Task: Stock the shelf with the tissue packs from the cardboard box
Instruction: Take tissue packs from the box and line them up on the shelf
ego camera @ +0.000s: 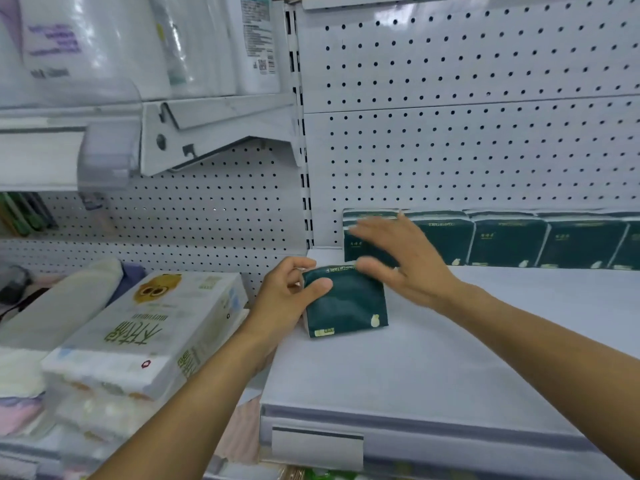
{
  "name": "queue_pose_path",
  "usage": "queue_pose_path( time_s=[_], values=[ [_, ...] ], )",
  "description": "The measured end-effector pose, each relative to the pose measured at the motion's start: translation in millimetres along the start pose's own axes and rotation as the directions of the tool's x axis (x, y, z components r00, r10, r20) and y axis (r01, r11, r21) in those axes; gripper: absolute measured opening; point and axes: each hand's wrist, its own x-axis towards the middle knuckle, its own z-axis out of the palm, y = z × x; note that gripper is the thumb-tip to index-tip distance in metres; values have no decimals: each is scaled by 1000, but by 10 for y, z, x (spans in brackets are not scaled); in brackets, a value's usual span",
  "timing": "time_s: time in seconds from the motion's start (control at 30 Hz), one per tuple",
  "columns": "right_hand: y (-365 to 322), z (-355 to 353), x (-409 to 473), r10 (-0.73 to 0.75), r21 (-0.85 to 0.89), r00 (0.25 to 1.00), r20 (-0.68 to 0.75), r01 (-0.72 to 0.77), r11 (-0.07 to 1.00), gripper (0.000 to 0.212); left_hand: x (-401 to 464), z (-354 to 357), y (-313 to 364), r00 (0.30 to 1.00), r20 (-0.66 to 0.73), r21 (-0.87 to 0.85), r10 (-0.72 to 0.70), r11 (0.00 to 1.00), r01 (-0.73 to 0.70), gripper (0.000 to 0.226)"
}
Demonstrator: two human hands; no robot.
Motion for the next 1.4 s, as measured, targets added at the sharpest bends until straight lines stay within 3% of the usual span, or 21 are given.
queue_pose_path(
  time_s=[0.13, 0.23, 0.3, 0.4, 0.47, 0.57, 0.67, 0.8, 1.1, 1.27, 1.4],
  values=[
    [-143, -52, -299, -49, -164, 972, 228, 88, 983, 70, 101, 283, 49, 992, 93, 111, 85, 989, -96, 34],
    [42, -168, -488, 10, -196, 983, 184, 26, 980, 66, 174, 509, 45, 971, 185, 220, 150, 957, -190, 23],
    [205, -295, -601, 54, -241, 989, 138, -20, 970, 64, 257, 588, 57, 957, 159, 354, 241, 891, -283, 24],
    [477, -471, -700, 153, -286, 986, 66, -128, 950, 61, 465, 619, 67, 898, 94, 632, 430, 671, -388, 45],
    [630, -524, -693, 188, -314, 982, 34, -168, 934, 59, 625, 643, 43, 850, 156, 762, 504, 486, -428, 57],
    [841, -486, -625, 160, -374, 987, -3, -150, 915, 61, 826, 689, -14, 785, 313, 871, 535, 168, -461, 75],
    [989, -385, -529, 114, -440, 993, -45, -122, 890, 62, 978, 728, -69, 754, 377, 890, 538, 15, -456, 86],
    [1101, -299, -415, 94, -502, 991, -91, -127, 856, 61, 1061, 772, -96, 728, 397, 877, 559, 4, -481, 85],
    [1087, -289, -380, 155, -542, 987, -52, -158, 826, 58, 1075, 783, -72, 787, 377, 889, 489, 46, -455, 78],
    [720, -416, -278, 348, -565, 938, 1, -286, 774, 62, 956, 810, 209, 878, 340, 907, 338, 131, -401, 77],
    [184, -535, -324, 365, -501, 929, -58, -343, 795, 62, 554, 714, 405, 870, 281, 900, 406, 202, -385, 77]
  ],
)
